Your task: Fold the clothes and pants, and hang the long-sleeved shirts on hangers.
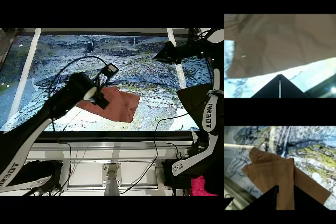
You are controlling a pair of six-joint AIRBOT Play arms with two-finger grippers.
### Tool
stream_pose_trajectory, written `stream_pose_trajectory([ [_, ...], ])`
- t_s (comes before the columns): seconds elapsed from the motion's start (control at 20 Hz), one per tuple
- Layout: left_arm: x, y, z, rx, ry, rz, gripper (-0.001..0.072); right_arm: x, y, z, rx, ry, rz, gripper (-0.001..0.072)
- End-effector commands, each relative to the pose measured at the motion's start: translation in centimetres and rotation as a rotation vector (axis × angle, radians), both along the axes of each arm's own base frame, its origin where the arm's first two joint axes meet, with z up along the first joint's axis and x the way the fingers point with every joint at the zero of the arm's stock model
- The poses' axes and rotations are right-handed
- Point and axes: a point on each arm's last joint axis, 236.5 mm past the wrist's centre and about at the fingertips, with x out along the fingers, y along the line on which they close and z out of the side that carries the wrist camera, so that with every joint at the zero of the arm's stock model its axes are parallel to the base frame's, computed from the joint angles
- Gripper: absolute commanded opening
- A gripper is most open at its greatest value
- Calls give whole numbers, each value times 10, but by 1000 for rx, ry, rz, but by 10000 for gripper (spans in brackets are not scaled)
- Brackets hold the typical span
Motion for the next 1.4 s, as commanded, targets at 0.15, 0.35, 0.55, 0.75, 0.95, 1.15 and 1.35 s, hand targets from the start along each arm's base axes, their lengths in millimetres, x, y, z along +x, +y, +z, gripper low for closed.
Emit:
stream_pose_trajectory([
  [0.15, 39, 106, 9, -171, -4, 241, 16, -33, 89, -76, 126, 200, 221, 267],
  [0.35, 22, 138, -2, -519, 75, 334, 16, -34, 121, -146, 67, 275, 250, 376],
  [0.55, 12, 170, -23, -769, 122, 487, 17, -34, 137, -205, -59, 280, 270, 376],
  [0.75, 3, 188, -41, -795, 155, 566, 16, -8, 151, -216, -82, 192, 212, 383],
  [0.95, 6, 180, -35, -836, 151, 557, 16, 2, 164, -221, -82, 155, 185, 435],
  [1.15, 6, 180, -34, -832, 147, 545, 17, -8, 178, -224, -89, 157, 218, 424],
  [1.35, 6, 182, -38, -820, 153, 549, 17, -9, 183, -215, -83, 146, 242, 14],
])
